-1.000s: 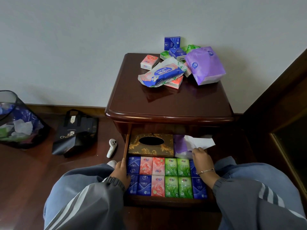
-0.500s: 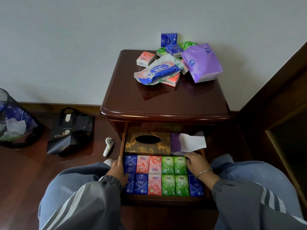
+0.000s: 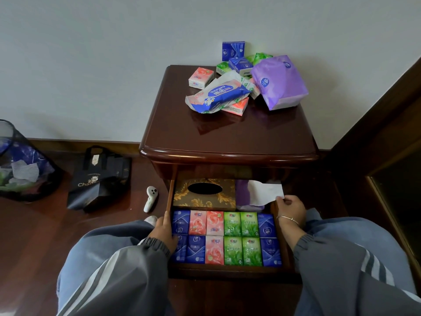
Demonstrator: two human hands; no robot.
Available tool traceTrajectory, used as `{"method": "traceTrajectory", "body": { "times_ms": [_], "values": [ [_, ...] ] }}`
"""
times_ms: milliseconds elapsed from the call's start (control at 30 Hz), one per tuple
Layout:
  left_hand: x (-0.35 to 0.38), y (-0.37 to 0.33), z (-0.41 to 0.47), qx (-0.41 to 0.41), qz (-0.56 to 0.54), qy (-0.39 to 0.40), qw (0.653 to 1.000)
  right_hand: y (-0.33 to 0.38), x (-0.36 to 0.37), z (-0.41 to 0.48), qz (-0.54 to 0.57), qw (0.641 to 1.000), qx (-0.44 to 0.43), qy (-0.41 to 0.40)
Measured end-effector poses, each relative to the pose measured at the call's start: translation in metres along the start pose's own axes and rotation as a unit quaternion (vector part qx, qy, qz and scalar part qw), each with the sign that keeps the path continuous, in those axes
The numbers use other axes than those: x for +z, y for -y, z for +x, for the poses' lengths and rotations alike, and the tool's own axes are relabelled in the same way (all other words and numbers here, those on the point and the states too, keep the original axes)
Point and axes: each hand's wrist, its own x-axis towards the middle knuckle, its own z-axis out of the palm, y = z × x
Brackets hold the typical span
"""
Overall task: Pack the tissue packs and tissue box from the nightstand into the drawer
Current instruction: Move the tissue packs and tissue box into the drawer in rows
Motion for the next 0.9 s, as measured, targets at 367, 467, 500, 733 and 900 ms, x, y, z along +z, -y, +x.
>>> {"method": "traceTrajectory", "body": {
  "times_ms": [367, 467, 500, 733, 900],
  "values": [
    [0.003, 0.002, 0.007, -0.012, 0.011, -0.004, 1.000, 0.006, 0.017, -0.034, -0.219, 0.903, -0.361, 0.085],
    [0.004, 0.003, 0.008, -0.006, 0.006, -0.008, 1.000, 0.009, 0.032, -0.036, -0.244, 0.870, -0.391, 0.174],
    [0.005, 0.004, 0.008, -0.003, 0.005, -0.010, 1.000, 0.009, 0.036, -0.035, -0.248, 0.864, -0.386, 0.209],
    [0.006, 0.005, 0.013, -0.007, 0.003, -0.003, 1.000, -0.004, 0.038, -0.031, -0.371, 0.791, -0.353, 0.334],
    [0.006, 0.005, 0.015, -0.011, -0.005, 0.000, 1.000, -0.004, 0.031, -0.038, -0.366, 0.809, -0.365, 0.281]
  ]
}}
